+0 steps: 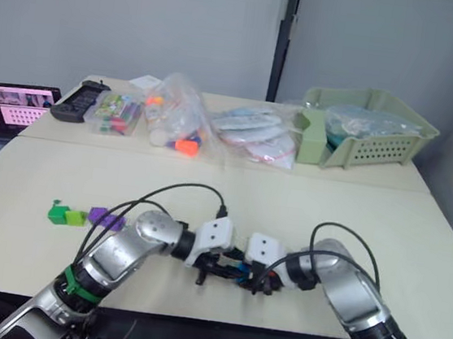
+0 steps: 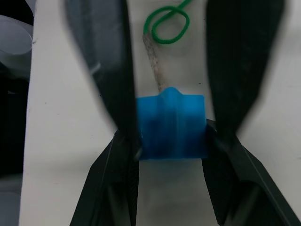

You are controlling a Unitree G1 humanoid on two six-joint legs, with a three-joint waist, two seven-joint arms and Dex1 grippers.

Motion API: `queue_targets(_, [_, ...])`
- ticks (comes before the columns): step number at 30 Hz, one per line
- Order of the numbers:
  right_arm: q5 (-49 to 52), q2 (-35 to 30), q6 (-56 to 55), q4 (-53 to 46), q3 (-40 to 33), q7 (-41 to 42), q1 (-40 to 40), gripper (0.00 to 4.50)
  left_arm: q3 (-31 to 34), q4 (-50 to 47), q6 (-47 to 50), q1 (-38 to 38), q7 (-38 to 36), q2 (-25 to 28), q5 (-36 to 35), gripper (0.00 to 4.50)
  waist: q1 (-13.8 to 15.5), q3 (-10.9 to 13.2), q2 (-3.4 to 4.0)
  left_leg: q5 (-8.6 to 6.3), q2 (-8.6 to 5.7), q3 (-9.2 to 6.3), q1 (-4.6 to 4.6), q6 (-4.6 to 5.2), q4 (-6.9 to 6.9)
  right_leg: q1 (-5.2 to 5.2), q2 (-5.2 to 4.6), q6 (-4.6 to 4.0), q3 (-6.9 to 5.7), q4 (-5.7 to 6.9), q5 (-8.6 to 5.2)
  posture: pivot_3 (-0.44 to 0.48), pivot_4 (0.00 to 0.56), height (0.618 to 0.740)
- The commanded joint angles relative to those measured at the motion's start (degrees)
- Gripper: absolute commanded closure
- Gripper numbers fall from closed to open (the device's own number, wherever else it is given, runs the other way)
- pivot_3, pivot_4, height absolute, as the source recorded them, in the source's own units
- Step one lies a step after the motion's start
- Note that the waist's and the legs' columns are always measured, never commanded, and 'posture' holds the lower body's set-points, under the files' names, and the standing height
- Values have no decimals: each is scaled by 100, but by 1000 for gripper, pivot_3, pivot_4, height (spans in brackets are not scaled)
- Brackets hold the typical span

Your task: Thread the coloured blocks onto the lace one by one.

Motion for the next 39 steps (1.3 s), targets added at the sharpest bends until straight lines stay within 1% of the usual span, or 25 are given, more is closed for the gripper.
queue_targets(1, [84, -13, -3, -23, 144, 33, 38, 3153, 97, -154, -99, -74, -42, 109, -14, 1186, 8, 0, 0, 0, 0, -1, 0, 0, -1, 0, 1, 0, -1, 1, 0, 0, 150, 740])
queue_targets(3, [84, -17, -1, -21, 145, 30, 36, 3153, 105, -181, -49, -76, -51, 172, -38, 475, 19, 0, 0, 0, -1, -1, -1, 0, 0, 0, -1, 0, -1, 0, 0, 0, 150, 740])
queue_targets(4, [80, -30, -11, -20, 141, 28, 49, 3153, 121, -189, -34, -71, -57, 230, -37, 222, 25, 0, 0, 0, -1, 0, -1, 0, 0, 0, -2, 0, 0, -1, 0, 0, 150, 740])
queue_targets(13, [82, -101, -37, 18, 106, 3, 94, 3153, 417, -345, -53, 189, -302, 995, -134, 222, 33, 0, 0, 0, -1, 0, -1, 0, 0, -1, -2, 0, -1, -2, -1, 0, 150, 740])
queue_targets(16, [91, -115, -34, 27, 98, -7, 94, 3153, 426, -340, -95, 286, -310, 1045, -141, 222, 35, 0, 0, 0, 0, 0, -2, 0, 0, -2, -2, 0, -1, -2, -1, 0, 150, 740])
queue_targets(20, [116, -141, -22, 23, 92, -18, 88, 3153, 364, -307, -55, 311, -380, 1038, -125, 1344, 49, 1, -1, 0, -1, 1, -2, 0, 1, -1, -3, 0, -2, -3, -1, 0, 150, 740])
queue_targets(21, [121, -145, -20, 24, 93, -21, 84, 3153, 346, -281, -76, 308, -390, 1032, -105, 1772, 48, 1, -1, 0, -1, 3, -2, 0, 1, -1, -3, 0, -1, -3, -1, 0, 150, 740])
queue_targets(22, [126, -149, -18, 24, 96, -25, 80, 3153, 335, -254, -93, 303, -385, 1012, -90, 1965, 48, 1, -1, 0, 0, 2, -3, 0, 1, -2, -3, 0, -1, -2, -1, 0, 150, 740])
queue_targets(24, [139, -154, -2, 10, 94, -38, 80, 3153, 301, -236, -107, 304, -372, 965, -67, 2688, 48, 1, -1, 0, 0, 2, -4, 0, 0, -3, -2, 0, -1, -2, -1, 0, 150, 740])
queue_targets(26, [152, -158, 14, -10, 89, -44, 83, 3153, 269, -241, -92, 310, -369, 941, -52, 3277, 48, 1, -1, 0, 0, 2, -5, 0, 0, -4, -2, 0, -1, -3, -1, 0, 150, 740])
queue_targets(28, [162, -159, 31, -24, 82, -52, 82, 3153, 231, -234, -84, 302, -376, 933, -25, 4018, 48, 1, -1, 0, 0, 2, -5, 0, 0, -4, -2, 0, -1, -2, -1, 0, 150, 740])
queue_targets(29, [168, -158, 37, -27, 80, -56, 80, 3153, 209, -218, -87, 288, -374, 921, -12, 4298, 48, 1, -1, 0, 0, 2, -5, 0, 0, -4, -2, 0, -1, -2, -1, 0, 150, 740])
queue_targets(30, [174, -159, 42, -26, 80, -62, 76, 3153, 182, -202, -94, 272, -376, 910, 2, 4457, 48, 1, -1, 0, 0, 1, -5, 0, 0, -4, -2, 0, -1, -2, -1, 0, 150, 740])
queue_targets(38, [199, -207, 78, -52, 98, -72, 101, 3153, 257, -198, -179, 225, -289, 859, 22, 4457, 48, 1, -1, 0, -1, 1, -5, 0, 0, -4, -2, 0, -1, -2, -1, 0, 150, 740])
queue_targets(39, [198, -220, 80, -52, 112, -67, 111, 3153, 333, -244, -122, 221, -321, 859, -75, 4212, 48, 1, -1, 0, -1, 2, -6, 0, 0, -4, -3, 0, -1, -2, -1, 0, 150, 740])
